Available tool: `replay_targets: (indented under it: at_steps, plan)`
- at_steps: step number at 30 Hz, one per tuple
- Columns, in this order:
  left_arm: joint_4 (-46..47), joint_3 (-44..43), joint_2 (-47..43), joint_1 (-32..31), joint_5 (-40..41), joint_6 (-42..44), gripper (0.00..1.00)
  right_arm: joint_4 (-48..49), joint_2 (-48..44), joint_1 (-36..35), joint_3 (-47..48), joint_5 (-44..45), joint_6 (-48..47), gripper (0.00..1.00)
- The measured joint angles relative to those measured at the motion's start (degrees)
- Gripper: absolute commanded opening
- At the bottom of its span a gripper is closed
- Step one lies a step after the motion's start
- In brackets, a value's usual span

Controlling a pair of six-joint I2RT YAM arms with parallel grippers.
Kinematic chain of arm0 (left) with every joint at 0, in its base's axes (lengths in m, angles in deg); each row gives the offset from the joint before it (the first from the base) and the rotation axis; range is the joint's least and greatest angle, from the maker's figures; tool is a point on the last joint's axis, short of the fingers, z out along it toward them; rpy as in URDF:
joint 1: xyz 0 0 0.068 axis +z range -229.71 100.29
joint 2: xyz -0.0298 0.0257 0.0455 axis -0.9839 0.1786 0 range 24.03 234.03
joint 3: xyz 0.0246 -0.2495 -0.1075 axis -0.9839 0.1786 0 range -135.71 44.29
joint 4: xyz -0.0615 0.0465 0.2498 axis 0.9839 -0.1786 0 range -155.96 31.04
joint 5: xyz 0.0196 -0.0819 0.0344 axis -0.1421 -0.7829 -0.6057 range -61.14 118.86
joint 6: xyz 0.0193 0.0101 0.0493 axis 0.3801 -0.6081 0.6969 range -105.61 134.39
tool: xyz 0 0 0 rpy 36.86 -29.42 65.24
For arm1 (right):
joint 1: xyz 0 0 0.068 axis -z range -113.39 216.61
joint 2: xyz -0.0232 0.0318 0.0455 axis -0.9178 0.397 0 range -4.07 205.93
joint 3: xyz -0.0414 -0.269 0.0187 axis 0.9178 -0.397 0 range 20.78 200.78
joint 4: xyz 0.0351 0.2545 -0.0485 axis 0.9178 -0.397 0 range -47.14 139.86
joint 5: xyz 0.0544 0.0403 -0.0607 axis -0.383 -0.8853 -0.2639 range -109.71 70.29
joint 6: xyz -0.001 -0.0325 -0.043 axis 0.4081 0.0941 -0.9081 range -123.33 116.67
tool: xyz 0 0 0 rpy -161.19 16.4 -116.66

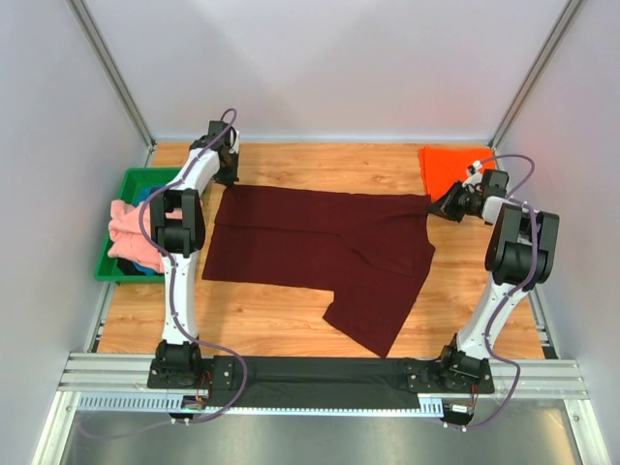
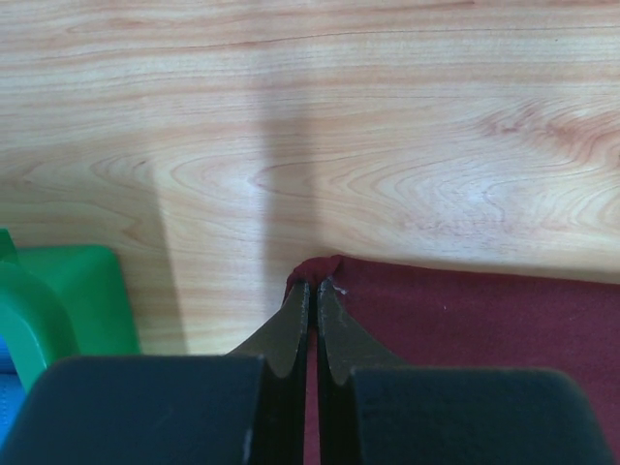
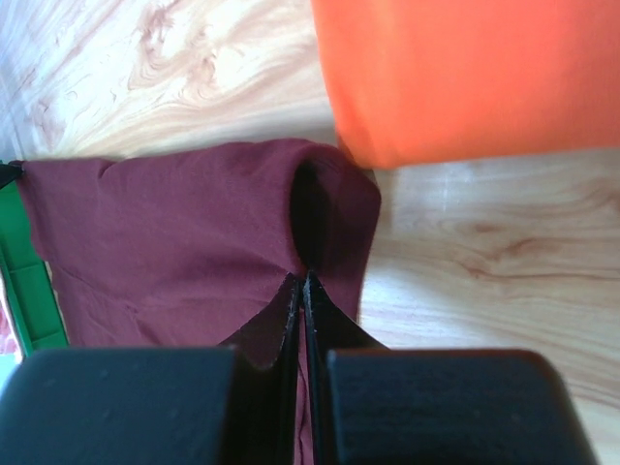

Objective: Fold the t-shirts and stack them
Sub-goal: Fold the tshirt

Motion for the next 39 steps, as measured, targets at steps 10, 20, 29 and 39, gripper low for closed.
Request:
replay_targets:
  at_steps: [10, 20, 29, 39]
  plan:
    - [-0.94, -1.05, 0.02, 0.0, -0.13, -1.33, 0.0, -0.04, 0.0, -0.11, -1.2, 2.75, 3.98, 0.0]
    - [-1.49, -2.16, 0.24, 0.02, -0.55, -2.29, 0.0, 0.63, 0.0, -0.15, -3.85, 6.14, 11.13, 0.0]
    - [-2.05, -4.07, 0.44, 0.02, -0.5, -3.32, 0.43, -1.46, -0.96, -1.25, -2.6, 9.27, 11.3, 0.35]
    - [-1.2, 3.8, -12.61, -0.35, -3.82, -8.07, 0.5, -21.4, -14.12, -7.93, -0.28, 28.17, 6.78, 0.31]
